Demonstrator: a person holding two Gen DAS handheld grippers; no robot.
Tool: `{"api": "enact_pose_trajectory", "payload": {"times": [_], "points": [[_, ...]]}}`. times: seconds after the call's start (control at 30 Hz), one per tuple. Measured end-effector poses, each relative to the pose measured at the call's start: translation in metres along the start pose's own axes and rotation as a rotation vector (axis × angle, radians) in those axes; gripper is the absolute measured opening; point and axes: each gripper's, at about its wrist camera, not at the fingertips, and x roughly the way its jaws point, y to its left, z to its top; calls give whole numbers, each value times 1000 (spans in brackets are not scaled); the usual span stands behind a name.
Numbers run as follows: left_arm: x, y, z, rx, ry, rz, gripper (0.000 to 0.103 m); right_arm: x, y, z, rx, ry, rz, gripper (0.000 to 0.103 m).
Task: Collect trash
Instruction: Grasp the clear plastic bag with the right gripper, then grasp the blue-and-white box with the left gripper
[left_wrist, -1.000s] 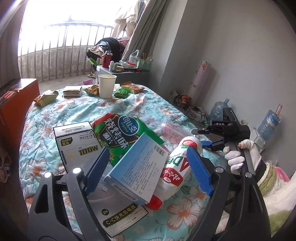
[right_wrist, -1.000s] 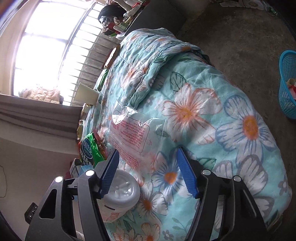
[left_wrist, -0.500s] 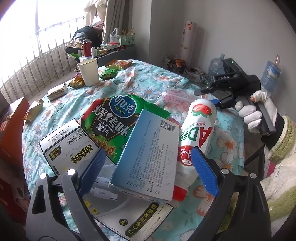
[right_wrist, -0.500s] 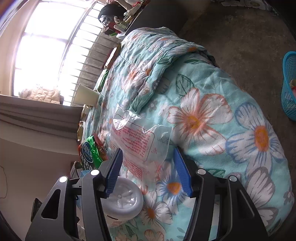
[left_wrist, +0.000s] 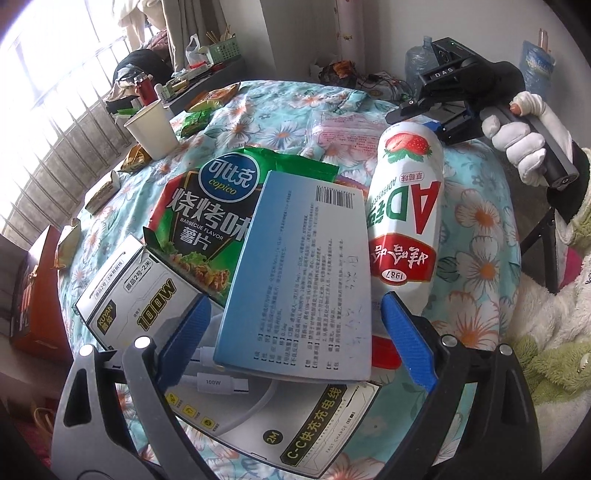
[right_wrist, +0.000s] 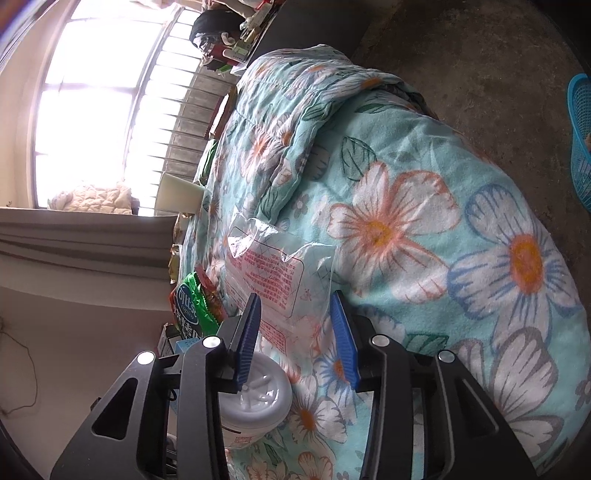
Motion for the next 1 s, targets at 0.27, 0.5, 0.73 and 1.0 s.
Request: {"api": "enact_pose_trajectory", "payload": {"times": [0.27, 0.5, 0.73, 1.0], "points": [[1, -1, 4, -17, 26, 4, 71, 1, -9, -1, 39, 11, 57, 20], [-3, -3, 4, -32, 13, 6, 70, -11, -6, -2, 42, -29, 108, 8], [-21, 4, 6, -99, -49, -24, 69, -36, 4, 1, 12, -92, 164, 6], [-43, 9, 13, -184, -147, -45, 68, -57, 14, 2, -13, -134, 204, 5]]}}
